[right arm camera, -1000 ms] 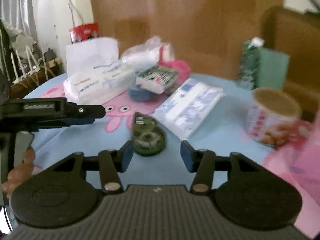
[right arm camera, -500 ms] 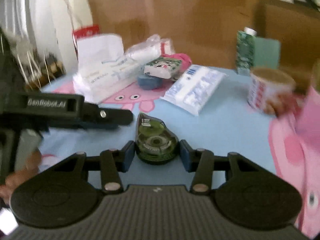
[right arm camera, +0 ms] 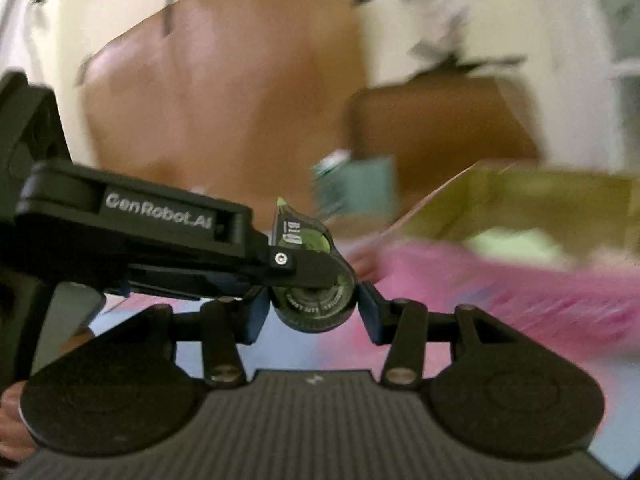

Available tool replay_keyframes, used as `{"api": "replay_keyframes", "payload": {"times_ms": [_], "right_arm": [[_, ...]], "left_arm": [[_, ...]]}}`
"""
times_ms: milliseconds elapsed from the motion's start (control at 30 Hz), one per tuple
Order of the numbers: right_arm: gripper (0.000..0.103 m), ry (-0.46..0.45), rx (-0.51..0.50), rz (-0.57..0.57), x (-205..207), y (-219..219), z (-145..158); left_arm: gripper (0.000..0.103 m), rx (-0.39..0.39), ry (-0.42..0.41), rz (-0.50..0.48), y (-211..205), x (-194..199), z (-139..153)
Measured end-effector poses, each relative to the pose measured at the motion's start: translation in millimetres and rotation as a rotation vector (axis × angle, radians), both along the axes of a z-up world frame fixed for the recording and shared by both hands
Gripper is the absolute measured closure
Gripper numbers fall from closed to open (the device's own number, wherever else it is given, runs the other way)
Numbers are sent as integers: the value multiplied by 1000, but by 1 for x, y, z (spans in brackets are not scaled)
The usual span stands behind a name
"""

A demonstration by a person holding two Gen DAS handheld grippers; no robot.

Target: Organize soft objects

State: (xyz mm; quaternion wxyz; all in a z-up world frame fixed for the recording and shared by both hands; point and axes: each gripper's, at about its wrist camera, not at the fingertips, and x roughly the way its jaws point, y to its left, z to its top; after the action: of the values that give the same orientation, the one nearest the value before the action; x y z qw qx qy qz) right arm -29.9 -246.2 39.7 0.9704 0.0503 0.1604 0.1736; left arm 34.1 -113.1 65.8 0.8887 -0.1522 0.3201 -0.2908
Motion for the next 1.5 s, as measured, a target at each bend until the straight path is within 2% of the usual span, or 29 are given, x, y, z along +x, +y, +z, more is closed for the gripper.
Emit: {"api": "replay_keyframes", "payload": {"times_ms": [100, 200, 233, 367, 500, 600, 700, 833, 867, 900, 933, 967, 1000, 1067, 1200, 1233, 1267, 1400, 1500], "right_arm": [[52, -41, -24, -122, 12, -30, 5], [52, -33, -47, -212, 29, -57, 4], [52, -22, -59, -239, 38, -63, 2], [51, -10, -137, -376, 59, -77, -11], [51, -24, -66, -397, 48, -90, -15], [51, -50, -36, -364, 37, -80, -11], [51, -78, -38, -277, 29, -53, -3], [51, -38, -68, -36, 32, 2, 1], [51, -19, -82, 19, 35, 18, 0], [50, 11, -95, 71, 39, 37, -3], [48, 45, -100, 111, 44, 54, -6], [42, 80, -98, 148, 51, 70, -9], [39, 114, -89, 186, 59, 86, -13], [35, 166, -79, 224, 77, 112, -19], [32, 278, -77, 182, 119, 145, -32], [36, 310, -76, 187, 128, 152, -33], [47, 325, -70, 205, 132, 155, -33], [52, 323, -85, 200, 117, 153, -30], [53, 352, -40, 234, 85, 130, -27]], "left_arm": [[70, 7, -3, -54, -50, 25, 6], [69, 46, -7, -55, -86, 43, 4], [65, 62, -18, -48, -94, 45, 2], [65, 133, -86, -9, -100, 37, 0], [64, 137, -138, 11, -58, 8, -4], [64, 161, -133, 73, -7, -13, -15], [64, 236, -101, 208, 53, -27, -33], [64, 366, -42, 454, 130, -39, -58], [64, 344, -22, 509, 149, -43, -61], [62, 264, -25, 541, 167, -48, -59], [60, 245, -36, 579, 178, -51, -59], [60, 251, -46, 637, 184, -54, -59], [60, 198, -39, 657, 192, -56, -61], [58, 129, -59, 657, 202, -58, -61], [58, 97, -65, 641, 206, -58, -63], [58, 95, -68, 640, 206, -58, -63], [57, 94, -72, 641, 206, -59, -63], [52, 74, -83, 639, 209, -62, -63], [52, 49, -72, 640, 211, -63, -63]]}}
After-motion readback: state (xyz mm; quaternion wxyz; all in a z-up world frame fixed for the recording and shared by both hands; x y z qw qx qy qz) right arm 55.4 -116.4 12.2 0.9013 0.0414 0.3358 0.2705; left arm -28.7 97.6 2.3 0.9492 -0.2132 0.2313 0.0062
